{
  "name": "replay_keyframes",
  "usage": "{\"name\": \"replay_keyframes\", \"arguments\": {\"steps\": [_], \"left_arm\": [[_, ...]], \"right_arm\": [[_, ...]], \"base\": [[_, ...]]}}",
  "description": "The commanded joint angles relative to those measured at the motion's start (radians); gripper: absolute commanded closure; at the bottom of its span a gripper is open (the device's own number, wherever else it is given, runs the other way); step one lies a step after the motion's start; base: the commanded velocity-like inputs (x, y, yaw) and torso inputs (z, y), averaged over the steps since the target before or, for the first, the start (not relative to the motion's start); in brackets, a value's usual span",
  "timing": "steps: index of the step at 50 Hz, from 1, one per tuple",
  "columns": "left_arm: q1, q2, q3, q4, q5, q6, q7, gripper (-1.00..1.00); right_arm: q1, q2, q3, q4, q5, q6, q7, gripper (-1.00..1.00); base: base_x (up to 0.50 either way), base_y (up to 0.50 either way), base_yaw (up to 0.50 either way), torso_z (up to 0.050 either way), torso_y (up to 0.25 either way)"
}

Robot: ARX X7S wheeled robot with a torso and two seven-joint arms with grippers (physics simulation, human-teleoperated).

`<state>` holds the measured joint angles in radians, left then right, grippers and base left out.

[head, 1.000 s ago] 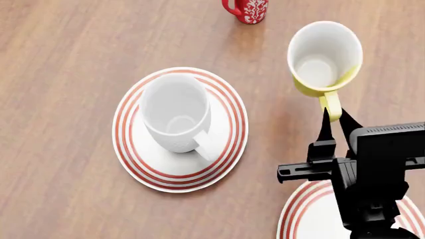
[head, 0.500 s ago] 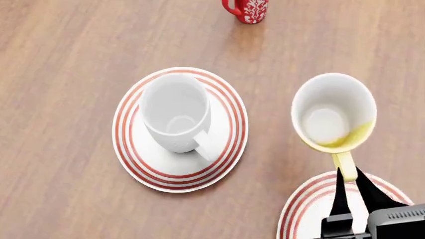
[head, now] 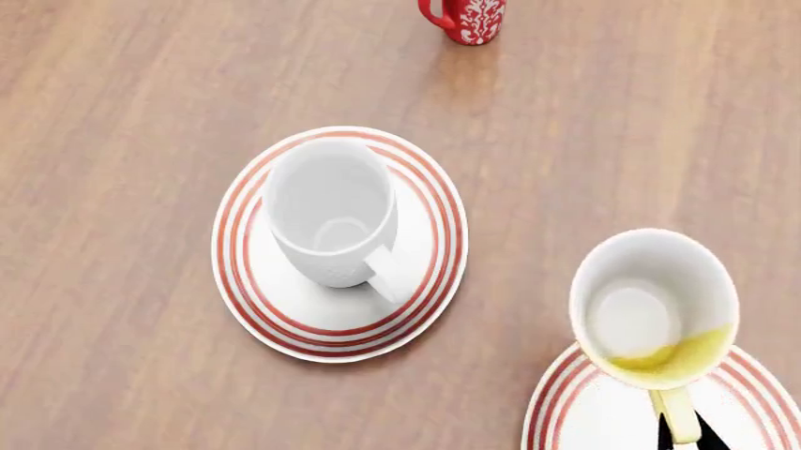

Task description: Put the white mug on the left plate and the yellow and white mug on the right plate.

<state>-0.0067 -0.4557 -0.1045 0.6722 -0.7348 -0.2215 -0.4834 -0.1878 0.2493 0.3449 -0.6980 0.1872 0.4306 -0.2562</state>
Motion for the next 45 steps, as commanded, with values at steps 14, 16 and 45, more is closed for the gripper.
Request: {"name": "replay_keyframes", "arguments": {"steps": [14, 16, 45], "left_arm": [[-0.006, -0.01, 0.006, -0.011, 0.005, -0.007, -0.008, -1.0], [-0.003, -0.012, -0.002, -0.011, -0.001, -0.005, -0.008, -1.0], [0.007, -0.02, -0.016, -0.012, -0.013, 0.004, -0.013, -1.0]], "right_arm": [[-0.146, -0.075, 0.077, 0.239, 0.042, -0.305, -0.068, 1.0], [-0.144, -0.076, 0.075, 0.263, 0.041, -0.317, -0.07, 1.0], [-0.156, -0.062, 0.05, 0.347, 0.027, -0.337, -0.06, 1.0]], "base": [[0.0, 0.0, 0.0, 0.0, 0.0], [0.0, 0.0, 0.0, 0.0, 0.0], [0.0, 0.0, 0.0, 0.0, 0.0]]}}
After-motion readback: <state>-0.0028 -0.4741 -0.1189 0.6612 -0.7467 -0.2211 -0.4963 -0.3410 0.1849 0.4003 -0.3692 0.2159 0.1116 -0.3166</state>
